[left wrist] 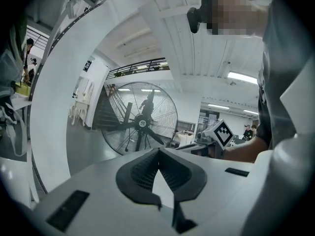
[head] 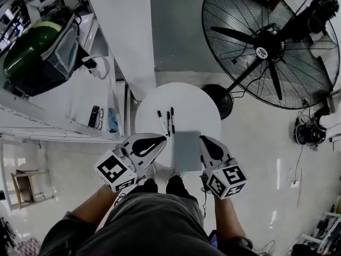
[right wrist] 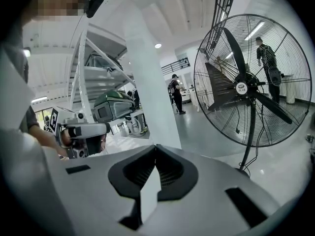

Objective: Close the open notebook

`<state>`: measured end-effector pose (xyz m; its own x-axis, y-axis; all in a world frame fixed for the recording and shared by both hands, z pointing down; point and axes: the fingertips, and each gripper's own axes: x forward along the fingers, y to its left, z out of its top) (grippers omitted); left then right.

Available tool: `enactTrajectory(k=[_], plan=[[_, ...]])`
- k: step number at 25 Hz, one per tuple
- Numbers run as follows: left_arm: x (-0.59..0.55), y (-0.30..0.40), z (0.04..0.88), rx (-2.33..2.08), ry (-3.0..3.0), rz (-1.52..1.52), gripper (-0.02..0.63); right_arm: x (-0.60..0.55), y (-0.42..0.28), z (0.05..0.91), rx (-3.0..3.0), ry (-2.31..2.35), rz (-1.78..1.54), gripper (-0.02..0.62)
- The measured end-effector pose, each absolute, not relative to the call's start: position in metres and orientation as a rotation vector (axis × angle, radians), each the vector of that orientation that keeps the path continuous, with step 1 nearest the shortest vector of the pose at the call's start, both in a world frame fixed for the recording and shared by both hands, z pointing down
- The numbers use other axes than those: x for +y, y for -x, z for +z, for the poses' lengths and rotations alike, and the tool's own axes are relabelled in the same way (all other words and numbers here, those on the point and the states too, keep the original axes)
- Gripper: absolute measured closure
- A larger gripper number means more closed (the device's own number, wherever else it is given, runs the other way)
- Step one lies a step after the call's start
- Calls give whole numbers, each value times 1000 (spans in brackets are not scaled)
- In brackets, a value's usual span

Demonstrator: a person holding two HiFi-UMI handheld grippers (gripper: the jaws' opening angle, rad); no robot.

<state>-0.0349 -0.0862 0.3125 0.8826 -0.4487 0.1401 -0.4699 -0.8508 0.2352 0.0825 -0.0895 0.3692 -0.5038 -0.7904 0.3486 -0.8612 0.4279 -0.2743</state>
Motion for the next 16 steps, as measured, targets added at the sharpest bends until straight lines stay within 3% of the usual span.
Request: enactTrajectory(k=[16], plan=[[-92, 25, 322, -703, -2772, 132, 591, -99, -85, 379, -2517, -1414, 649, 575]])
